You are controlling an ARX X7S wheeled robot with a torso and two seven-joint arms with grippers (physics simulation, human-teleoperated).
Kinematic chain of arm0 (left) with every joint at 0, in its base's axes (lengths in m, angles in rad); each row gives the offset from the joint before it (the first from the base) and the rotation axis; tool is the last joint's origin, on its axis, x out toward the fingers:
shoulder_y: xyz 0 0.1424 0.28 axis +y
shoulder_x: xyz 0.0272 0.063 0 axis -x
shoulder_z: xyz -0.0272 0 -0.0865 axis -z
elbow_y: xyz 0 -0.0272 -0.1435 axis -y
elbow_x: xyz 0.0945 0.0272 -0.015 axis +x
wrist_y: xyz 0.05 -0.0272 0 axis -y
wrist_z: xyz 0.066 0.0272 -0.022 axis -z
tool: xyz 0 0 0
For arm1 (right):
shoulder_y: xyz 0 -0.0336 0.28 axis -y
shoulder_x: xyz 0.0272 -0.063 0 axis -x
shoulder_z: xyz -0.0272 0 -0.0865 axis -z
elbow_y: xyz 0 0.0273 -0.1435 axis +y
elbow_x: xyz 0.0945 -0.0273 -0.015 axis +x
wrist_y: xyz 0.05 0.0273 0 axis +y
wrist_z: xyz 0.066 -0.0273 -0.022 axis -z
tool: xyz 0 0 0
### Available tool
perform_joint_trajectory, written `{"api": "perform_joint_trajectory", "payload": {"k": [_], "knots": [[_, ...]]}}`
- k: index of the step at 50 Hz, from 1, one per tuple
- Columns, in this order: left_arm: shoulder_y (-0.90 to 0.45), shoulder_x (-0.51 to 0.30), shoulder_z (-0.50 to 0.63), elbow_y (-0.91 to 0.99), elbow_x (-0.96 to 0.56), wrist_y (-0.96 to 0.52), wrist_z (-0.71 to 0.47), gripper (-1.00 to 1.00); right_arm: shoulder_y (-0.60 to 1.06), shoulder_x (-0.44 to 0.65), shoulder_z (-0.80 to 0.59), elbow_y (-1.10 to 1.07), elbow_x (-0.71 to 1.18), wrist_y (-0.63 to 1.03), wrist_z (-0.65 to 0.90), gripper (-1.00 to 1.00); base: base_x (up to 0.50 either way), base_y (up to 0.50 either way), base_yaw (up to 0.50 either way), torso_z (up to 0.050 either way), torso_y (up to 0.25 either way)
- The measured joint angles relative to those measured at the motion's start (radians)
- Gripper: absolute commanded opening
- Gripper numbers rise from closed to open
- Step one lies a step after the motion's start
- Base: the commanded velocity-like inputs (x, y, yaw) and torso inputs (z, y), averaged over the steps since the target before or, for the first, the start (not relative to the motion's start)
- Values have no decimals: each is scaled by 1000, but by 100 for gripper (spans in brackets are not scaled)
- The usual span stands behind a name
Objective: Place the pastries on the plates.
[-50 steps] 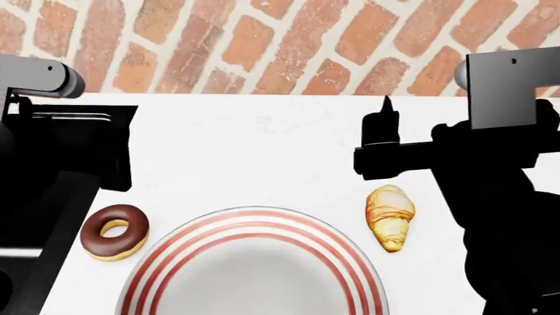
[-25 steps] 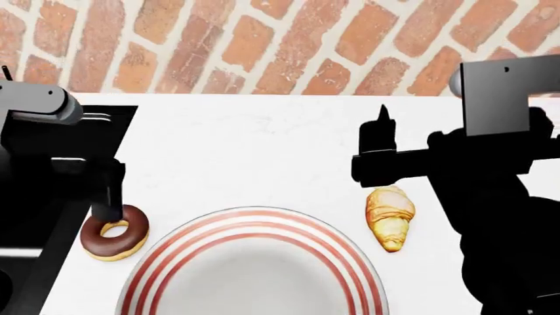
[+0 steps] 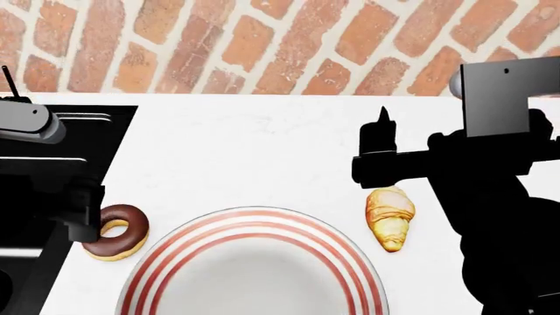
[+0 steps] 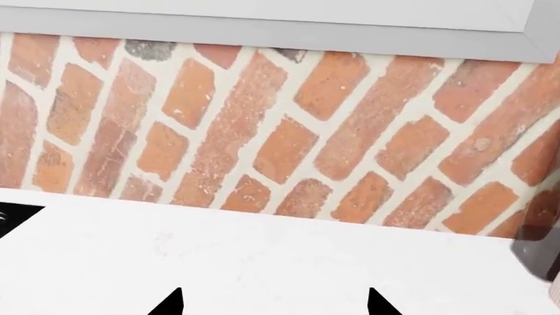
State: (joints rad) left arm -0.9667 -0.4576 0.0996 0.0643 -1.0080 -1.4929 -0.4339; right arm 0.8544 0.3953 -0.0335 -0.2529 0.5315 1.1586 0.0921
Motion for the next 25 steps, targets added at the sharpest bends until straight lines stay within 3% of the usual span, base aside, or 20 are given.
{"api": "perform_joint_trajectory", "payload": {"k": [25], "knots": [[-33, -46, 142, -73, 13, 41, 73, 100, -7, 9, 5, -4, 14, 6, 6, 100, 0, 0, 0, 0, 0]]}}
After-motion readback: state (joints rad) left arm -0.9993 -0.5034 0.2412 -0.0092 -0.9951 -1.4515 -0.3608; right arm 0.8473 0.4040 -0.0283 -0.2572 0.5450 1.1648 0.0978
